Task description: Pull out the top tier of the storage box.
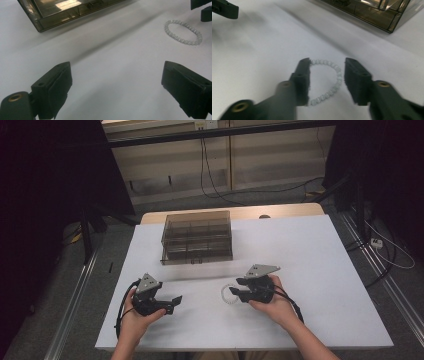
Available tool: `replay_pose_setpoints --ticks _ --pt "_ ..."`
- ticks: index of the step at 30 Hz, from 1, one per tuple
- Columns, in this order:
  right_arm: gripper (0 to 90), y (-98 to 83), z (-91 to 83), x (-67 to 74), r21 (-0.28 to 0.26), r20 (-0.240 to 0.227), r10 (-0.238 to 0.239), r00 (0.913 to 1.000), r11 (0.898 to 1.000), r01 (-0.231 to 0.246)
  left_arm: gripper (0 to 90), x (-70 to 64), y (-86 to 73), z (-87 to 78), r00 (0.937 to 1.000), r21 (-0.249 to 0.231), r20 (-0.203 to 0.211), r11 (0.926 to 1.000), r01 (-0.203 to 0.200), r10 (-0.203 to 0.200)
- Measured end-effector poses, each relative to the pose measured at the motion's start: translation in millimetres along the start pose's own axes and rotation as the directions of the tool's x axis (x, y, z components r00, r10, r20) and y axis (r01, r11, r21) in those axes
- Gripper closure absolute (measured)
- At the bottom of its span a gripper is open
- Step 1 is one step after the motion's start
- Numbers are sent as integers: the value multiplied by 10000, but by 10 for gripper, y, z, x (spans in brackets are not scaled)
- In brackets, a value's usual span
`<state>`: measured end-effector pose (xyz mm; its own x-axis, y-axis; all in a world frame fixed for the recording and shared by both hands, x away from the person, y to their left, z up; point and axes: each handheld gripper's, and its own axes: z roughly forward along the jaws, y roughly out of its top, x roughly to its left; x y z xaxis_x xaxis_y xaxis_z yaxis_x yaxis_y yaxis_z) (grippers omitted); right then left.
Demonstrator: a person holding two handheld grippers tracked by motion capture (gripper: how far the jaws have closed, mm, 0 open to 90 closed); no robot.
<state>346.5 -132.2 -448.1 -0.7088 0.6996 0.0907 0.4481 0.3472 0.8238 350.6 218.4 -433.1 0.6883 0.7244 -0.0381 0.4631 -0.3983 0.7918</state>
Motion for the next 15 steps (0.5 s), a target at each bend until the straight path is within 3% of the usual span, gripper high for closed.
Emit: replay_pose_setpoints --ticks 3,6,8,15 --pt "397 -32 -50 -20 -19 333 -5 9994 10000 5 100 -11 7 3 10000 18 42 10000 14 -14" --pt "331 -83 -129 -56 -61 231 175 9996 9998 -174 99 -21 13 8 10000 -3 38 10000 -25 25" --pt "257 -116 -184 -79 -37 412 223 9989 9997 -222 99 -31 16 11 10000 7 47 10000 -50 50" --pt "195 -244 -471 -185 -302 873 462 9951 9986 -437 97 -61 44 7 9999 -49 87 10000 -76 77"
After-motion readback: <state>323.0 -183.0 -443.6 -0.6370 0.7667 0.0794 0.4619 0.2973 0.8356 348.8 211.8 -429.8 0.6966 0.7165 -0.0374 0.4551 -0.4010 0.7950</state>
